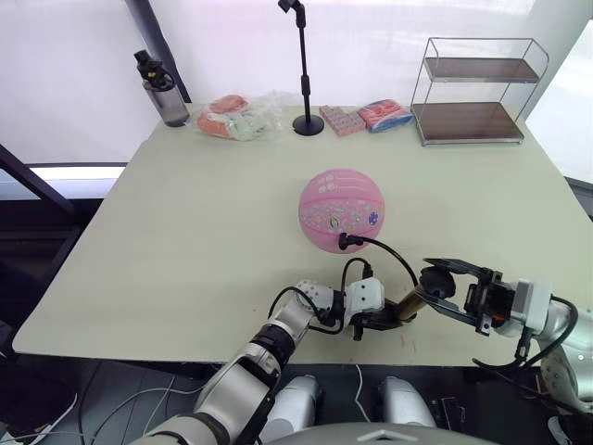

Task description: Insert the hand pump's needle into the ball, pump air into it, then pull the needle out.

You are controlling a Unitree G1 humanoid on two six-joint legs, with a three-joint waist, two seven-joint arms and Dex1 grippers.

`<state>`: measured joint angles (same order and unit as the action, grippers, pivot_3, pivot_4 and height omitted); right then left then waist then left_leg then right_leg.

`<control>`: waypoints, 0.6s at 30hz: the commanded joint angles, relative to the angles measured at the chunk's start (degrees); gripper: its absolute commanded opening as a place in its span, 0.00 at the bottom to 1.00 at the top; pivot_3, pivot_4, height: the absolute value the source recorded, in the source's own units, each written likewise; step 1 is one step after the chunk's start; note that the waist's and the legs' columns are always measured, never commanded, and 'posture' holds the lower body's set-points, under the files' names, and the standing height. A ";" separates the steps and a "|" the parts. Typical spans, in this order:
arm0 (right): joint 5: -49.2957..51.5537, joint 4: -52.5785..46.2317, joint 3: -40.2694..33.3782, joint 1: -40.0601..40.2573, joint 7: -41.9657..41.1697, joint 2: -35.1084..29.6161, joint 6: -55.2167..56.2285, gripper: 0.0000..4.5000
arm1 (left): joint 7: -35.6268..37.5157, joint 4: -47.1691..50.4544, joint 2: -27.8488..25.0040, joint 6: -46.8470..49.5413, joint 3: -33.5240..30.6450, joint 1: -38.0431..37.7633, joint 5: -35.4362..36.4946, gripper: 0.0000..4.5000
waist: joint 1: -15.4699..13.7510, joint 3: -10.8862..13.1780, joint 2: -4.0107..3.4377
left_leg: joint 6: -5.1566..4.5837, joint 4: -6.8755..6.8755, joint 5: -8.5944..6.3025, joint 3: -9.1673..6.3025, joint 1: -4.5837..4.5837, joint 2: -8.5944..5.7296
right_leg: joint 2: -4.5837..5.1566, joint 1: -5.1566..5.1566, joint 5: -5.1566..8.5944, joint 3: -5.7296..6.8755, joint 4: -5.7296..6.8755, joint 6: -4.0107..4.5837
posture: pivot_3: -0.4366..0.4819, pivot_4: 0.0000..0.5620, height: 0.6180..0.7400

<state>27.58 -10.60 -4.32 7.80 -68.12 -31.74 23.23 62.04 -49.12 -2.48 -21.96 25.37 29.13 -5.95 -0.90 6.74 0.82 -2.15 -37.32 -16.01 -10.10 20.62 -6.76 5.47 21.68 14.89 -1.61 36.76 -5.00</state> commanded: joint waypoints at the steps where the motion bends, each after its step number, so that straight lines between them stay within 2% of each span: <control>1: -3.55 3.89 5.36 2.00 -3.83 -1.25 -0.47 0.47 | -0.50 -3.15 -0.69 1.45 0.62 -0.76 -1.68 0.24 | 0.01 -0.02 0.03 | 0.00 0.00 0.00 0.00 -0.01 0.00 | 0.00 -0.01 0.00 0.00 0.00 0.00 | 0.48 0.27 0.96; 7: -3.73 5.12 6.66 0.54 -2.97 -1.35 0.40 0.47 | -0.81 -3.31 -0.60 1.55 -0.24 0.15 -1.08 0.24 | 0.01 -0.05 0.05 | 0.00 -0.03 0.00 0.00 -0.03 0.00 | 0.00 -0.03 -0.01 0.00 0.02 0.00 | 0.48 0.27 0.96; 10: -3.68 5.45 6.92 -0.15 -2.57 -1.11 0.74 0.47 | -0.05 -2.44 -0.60 2.28 -1.03 0.53 0.03 0.59 | 0.04 -0.06 0.04 | 0.00 -0.06 0.00 0.00 -0.05 0.00 | -0.01 -0.05 -0.01 0.00 0.04 -0.01 | 0.48 0.27 0.96; 11: -3.69 5.71 6.95 -0.56 -2.38 -1.10 0.88 0.47 | 0.43 -1.95 -0.63 2.68 -1.33 0.69 0.54 0.63 | 0.04 -0.06 0.04 | 0.00 -0.06 0.00 0.00 -0.05 0.00 | -0.01 -0.05 -0.01 0.00 0.05 -0.01 | 0.48 0.27 0.96; 15: -3.60 6.42 7.01 -1.60 -1.99 -1.19 1.27 0.47 | 1.40 -0.28 -0.97 3.01 -1.94 0.96 1.66 0.99 | 0.06 -0.04 0.02 | 0.00 -0.10 0.01 0.00 -0.05 0.00 | -0.02 -0.06 -0.02 0.00 0.06 -0.01 | 0.48 0.27 0.96; 18: -3.28 6.07 6.81 -2.12 -1.49 -1.18 1.41 0.47 | 2.71 2.58 -1.99 3.64 -2.15 0.56 2.68 0.99 | 0.14 -0.02 0.02 | 0.01 -0.10 0.02 0.00 -0.05 0.01 | -0.04 -0.05 -0.02 -0.01 0.07 -0.01 | 0.48 0.27 0.96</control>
<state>27.09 -7.46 -0.41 4.04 -68.17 -32.20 26.39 64.09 -48.20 -3.19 -19.49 24.53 30.03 -4.18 -0.75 6.72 0.84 -2.14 -37.42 -15.99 -10.10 20.57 -6.73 5.41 21.64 14.87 -1.62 36.84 -5.01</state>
